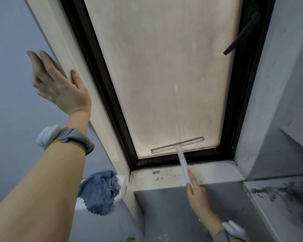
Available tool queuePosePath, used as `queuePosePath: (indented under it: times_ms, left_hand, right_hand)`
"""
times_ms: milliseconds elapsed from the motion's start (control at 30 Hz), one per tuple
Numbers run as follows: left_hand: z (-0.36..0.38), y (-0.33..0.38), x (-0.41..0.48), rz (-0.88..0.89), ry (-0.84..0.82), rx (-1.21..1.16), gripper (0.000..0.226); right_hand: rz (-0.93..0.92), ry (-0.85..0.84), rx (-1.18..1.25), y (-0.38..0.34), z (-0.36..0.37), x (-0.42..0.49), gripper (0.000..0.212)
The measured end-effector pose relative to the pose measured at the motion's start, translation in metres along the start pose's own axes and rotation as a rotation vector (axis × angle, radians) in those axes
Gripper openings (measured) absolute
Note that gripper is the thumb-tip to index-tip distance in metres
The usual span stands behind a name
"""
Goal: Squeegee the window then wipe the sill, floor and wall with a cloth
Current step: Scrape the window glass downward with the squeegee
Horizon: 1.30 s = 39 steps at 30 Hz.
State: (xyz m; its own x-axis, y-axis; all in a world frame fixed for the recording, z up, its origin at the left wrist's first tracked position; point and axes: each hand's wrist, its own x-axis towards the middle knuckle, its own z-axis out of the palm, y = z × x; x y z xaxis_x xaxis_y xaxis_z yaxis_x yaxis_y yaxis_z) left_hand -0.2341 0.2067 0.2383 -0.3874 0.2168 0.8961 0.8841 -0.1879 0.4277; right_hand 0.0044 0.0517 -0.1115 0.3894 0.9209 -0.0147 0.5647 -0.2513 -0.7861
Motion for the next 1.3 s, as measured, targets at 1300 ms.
queuePosePath:
  times_ms: [1300]
  left_hand:
    - [0.004, -0.001, 0.002, -0.001, 0.025, 0.002, 0.062]
  right_hand:
    - [0.041, 0.059, -0.018, -0.004, 0.004, 0.006, 0.053]
